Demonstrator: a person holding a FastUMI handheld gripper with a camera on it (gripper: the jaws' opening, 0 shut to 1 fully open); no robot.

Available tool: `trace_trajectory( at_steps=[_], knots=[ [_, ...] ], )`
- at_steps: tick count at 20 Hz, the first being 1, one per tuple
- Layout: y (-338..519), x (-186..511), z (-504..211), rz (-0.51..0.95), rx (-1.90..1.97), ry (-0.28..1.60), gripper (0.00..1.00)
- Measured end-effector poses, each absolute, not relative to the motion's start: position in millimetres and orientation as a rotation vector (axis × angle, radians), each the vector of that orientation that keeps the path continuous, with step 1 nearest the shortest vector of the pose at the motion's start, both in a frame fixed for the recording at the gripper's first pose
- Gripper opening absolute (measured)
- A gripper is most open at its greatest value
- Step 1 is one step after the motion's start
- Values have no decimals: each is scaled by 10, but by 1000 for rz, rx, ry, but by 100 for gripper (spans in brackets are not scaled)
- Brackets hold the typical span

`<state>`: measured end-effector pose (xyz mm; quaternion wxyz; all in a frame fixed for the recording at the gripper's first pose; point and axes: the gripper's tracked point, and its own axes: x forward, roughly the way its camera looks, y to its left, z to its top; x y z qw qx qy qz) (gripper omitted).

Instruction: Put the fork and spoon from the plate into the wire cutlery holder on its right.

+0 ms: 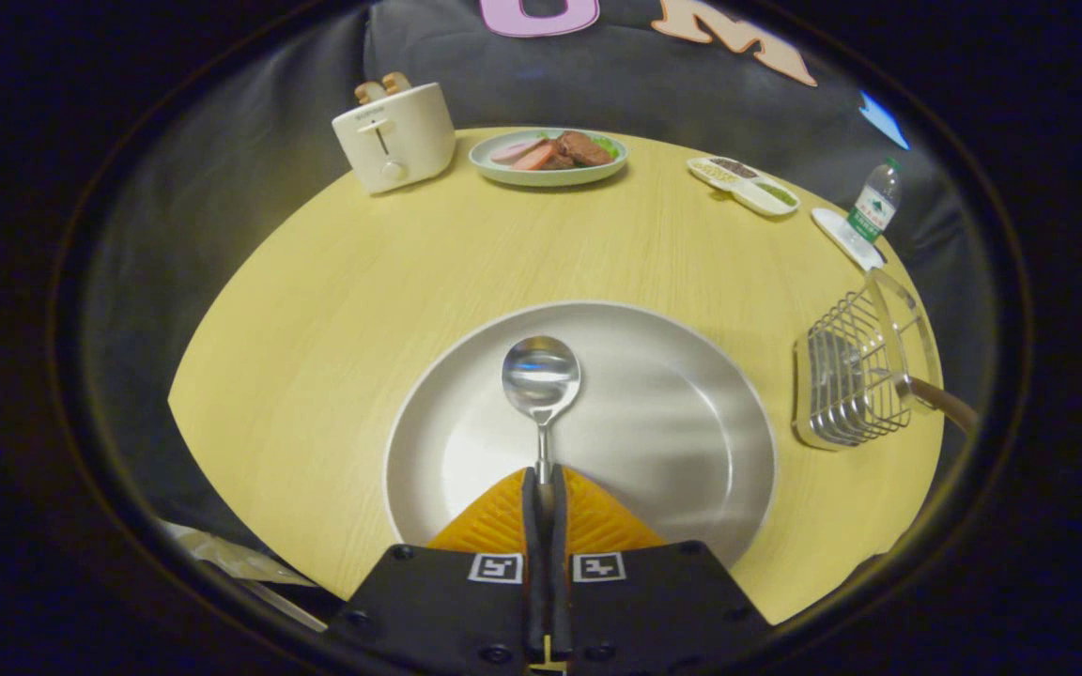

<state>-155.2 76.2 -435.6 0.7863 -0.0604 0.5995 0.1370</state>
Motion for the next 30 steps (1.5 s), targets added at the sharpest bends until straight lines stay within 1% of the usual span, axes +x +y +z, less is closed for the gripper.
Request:
trace_trajectory(
  at_steps=[4,11,20,30],
  knots=[
    [696,-1514,-4278,304,-130,1306,5],
    [524,-1337,-3972,332,-157,1300,5],
    [206,-1113,-3660,330,-191,1279,5],
    [-382,-820,-3413,285,-272,1280,5]
  ],
)
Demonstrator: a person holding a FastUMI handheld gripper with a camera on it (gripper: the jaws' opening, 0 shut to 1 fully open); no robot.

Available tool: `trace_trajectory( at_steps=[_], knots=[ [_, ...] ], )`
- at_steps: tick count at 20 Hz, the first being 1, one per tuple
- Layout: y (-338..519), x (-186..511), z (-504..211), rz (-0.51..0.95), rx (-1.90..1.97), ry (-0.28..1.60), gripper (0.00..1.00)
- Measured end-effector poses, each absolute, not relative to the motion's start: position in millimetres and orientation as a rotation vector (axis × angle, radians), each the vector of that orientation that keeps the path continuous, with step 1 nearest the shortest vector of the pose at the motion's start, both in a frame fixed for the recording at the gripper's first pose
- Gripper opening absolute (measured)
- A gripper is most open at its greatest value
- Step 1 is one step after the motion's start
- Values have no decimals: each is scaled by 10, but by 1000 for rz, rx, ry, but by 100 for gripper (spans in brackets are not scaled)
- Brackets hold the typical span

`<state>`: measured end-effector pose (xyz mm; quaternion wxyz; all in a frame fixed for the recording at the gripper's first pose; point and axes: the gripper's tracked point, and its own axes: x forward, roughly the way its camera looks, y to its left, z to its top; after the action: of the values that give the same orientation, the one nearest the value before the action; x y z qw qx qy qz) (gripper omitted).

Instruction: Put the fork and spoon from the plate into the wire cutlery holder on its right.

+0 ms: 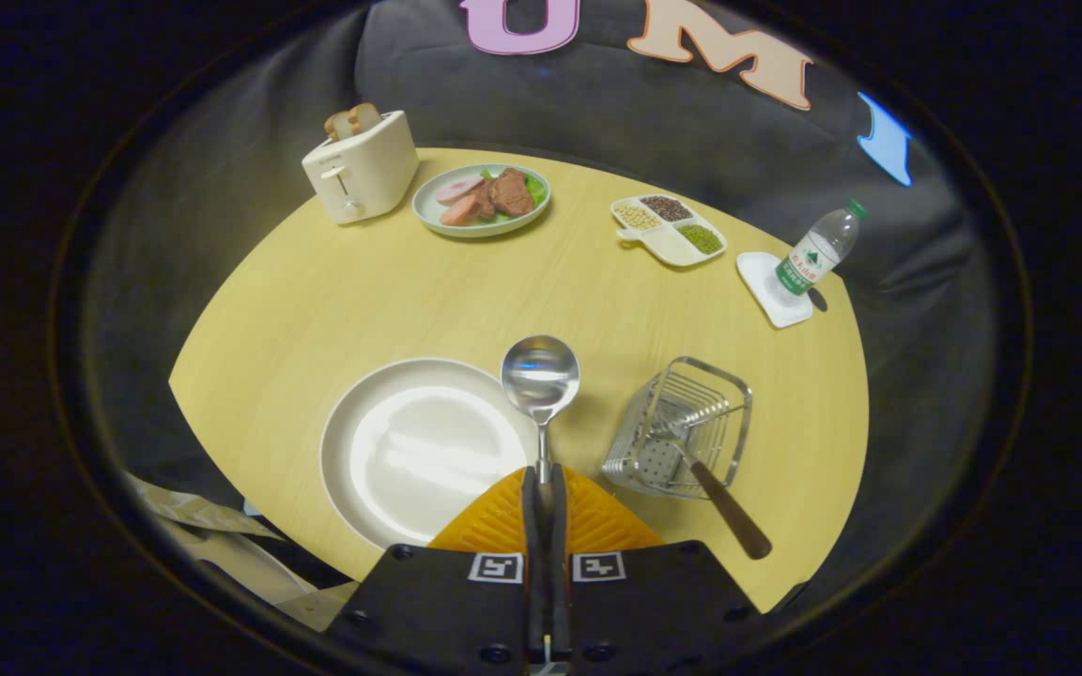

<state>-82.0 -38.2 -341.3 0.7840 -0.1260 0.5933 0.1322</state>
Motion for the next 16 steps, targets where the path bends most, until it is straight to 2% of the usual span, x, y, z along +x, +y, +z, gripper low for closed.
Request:
trace_trajectory(
  at_steps=[13,16],
  knots=[
    [-1171,-599,-3383,147,-307,1348,5],
    [-1247,-614,-3414,130,-317,1360,8]
  ],
)
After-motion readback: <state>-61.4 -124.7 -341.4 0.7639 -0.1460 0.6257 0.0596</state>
